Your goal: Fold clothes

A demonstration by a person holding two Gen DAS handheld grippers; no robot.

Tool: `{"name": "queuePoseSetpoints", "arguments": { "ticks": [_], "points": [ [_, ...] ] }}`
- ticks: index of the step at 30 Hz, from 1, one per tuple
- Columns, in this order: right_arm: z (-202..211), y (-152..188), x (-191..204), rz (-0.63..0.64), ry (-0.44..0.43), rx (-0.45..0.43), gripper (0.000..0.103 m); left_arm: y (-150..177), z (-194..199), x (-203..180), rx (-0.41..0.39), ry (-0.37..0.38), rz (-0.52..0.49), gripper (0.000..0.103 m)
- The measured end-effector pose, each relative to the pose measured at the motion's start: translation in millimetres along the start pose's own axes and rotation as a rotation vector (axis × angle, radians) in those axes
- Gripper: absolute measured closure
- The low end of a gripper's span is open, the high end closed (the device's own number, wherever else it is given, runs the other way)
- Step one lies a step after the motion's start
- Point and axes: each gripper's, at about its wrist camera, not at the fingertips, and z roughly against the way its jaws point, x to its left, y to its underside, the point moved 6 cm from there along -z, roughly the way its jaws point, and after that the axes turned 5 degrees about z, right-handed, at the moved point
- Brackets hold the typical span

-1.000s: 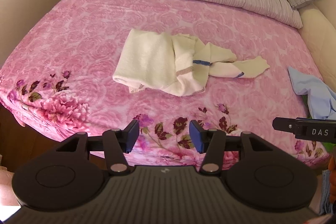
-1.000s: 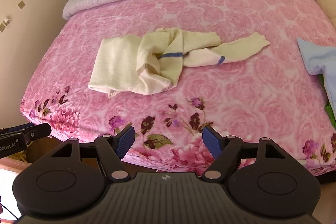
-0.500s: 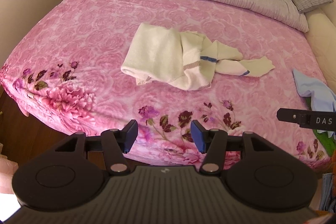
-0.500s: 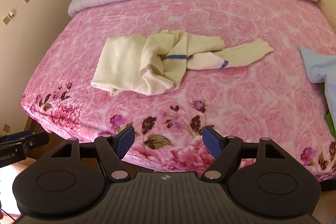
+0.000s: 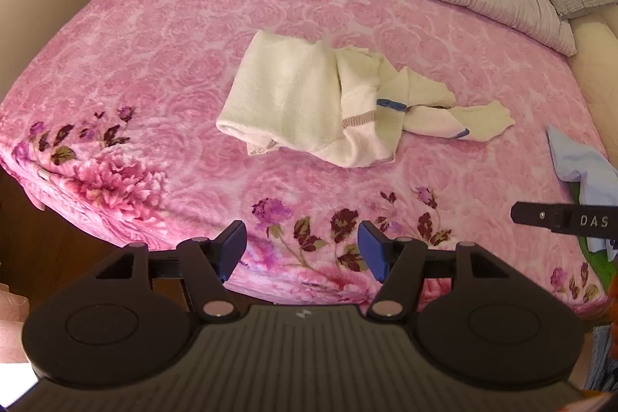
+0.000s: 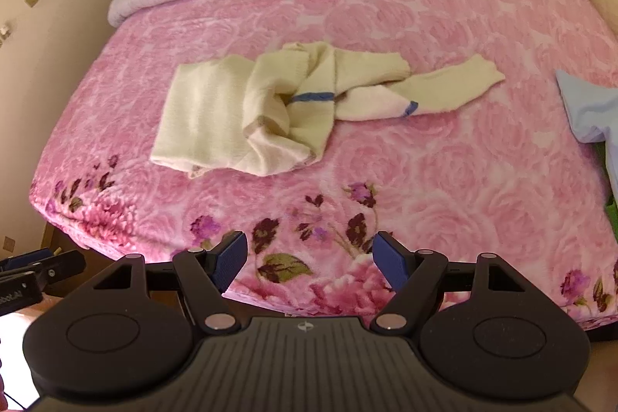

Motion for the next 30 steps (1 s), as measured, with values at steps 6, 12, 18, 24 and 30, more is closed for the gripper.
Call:
{"name": "queuePoseSetpoints", "arguments": {
  "ticks": [6,12,18,24,30],
  "points": [
    [-38,-18,-28,-0.094,0.058,0.058,0.028,-38,-54,3,0.073,0.028,-0.020,0.043],
    [-69,-40,-62,-0.213,0.122,0.080,0.028,-73,-109,-13,0.138,0.063,-0.129,0.043],
    [-103,-33,-103,-0.307,0.162,0.139,0.028,-71,-161,-41,0.218,0.096,-0.179,0.043],
    [-140,-32,-150,-0.253,0.181,0.203,0.028,-47,-214,-65,0.236,0.095,-0.020,0.042],
    [-180,-41,-189,-0.173,0.163,0.247,0.028,-30,-260,-81,0.174,0.096,0.379,0.030]
  ]
}}
